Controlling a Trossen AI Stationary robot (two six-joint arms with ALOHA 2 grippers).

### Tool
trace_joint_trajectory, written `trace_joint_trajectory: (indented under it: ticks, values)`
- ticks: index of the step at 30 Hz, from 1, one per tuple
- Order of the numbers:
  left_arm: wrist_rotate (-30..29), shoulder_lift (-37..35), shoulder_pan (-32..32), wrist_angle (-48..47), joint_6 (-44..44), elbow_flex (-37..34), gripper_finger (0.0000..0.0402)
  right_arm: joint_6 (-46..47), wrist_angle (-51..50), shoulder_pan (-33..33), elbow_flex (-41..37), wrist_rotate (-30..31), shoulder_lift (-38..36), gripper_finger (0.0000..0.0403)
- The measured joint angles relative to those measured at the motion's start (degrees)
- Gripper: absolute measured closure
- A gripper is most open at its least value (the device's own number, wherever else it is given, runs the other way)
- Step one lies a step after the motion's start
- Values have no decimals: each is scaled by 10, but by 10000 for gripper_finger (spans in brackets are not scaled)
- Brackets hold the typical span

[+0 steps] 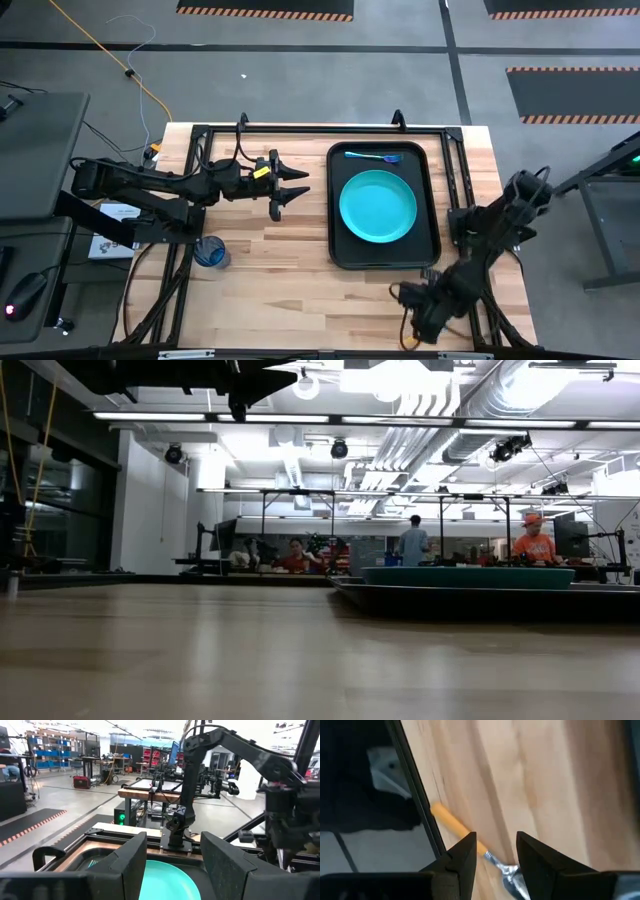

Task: Pick and place plate/cup/fork/spoon on tray
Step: Put the yellow spoon on the black serving tray to the left side of the blue plate

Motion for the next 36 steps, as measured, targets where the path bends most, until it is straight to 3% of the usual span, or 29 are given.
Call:
trace_joint_trajectory:
  ticks: [8,16,26,36]
  values:
    - [0,0,0,0,-4,0,227,-13,9,39,4,-61,79,272]
    - [0,0,0,0,-5,0,227,-135,3,46,4,-139,120,272]
    - [0,0,0,0,-9,0,227,-176,12,60,4,-71,120,272]
    - [0,0,0,0,-9,0,227,-159,23,96,4,-53,125,272]
